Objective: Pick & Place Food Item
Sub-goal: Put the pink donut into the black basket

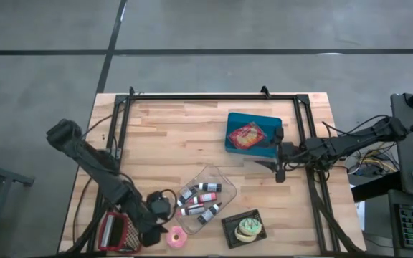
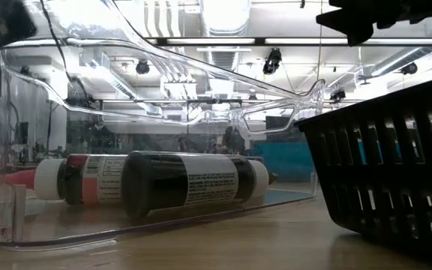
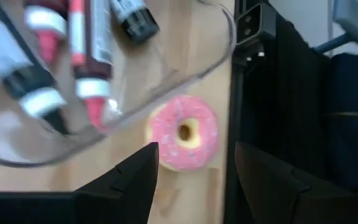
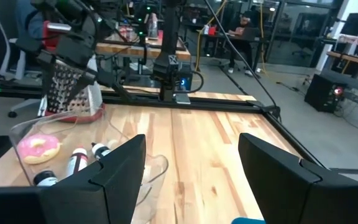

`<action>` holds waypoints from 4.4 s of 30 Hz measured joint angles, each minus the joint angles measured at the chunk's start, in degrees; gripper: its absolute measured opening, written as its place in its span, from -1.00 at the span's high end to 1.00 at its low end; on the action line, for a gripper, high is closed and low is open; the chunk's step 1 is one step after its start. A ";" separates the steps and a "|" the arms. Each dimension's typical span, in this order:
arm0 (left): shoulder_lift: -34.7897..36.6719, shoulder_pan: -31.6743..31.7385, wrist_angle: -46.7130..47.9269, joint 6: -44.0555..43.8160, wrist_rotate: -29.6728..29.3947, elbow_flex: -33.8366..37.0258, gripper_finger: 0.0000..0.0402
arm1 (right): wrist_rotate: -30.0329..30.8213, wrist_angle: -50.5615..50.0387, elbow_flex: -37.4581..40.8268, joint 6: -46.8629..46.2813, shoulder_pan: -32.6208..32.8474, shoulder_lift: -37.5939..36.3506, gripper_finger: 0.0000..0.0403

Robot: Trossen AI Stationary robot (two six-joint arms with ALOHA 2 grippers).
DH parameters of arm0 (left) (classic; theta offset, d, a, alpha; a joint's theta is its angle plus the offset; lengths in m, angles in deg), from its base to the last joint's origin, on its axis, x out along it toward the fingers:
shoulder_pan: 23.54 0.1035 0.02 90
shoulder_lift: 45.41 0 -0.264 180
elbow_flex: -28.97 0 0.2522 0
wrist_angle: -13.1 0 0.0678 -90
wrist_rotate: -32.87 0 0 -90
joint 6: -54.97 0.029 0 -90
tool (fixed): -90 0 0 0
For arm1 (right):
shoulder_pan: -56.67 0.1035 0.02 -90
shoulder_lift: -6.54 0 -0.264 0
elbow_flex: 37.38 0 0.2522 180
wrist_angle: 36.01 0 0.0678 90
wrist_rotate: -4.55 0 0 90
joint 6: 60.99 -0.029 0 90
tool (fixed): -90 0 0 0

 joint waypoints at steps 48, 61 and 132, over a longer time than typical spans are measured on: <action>-17.75 0.26 -5.51 -28.95 -1.82 -3.17 -0.46 | -0.44 -9.00 -0.39 6.84 1.63 -2.69 -0.26; -19.72 0.30 -7.78 -31.05 2.35 -3.24 -0.46 | -1.82 -14.59 -0.42 8.12 1.63 -9.82 -0.26; -13.08 1.15 8.58 -24.94 8.42 -2.91 1.00 | 1.37 -14.80 -0.42 9.57 1.60 -10.68 -0.26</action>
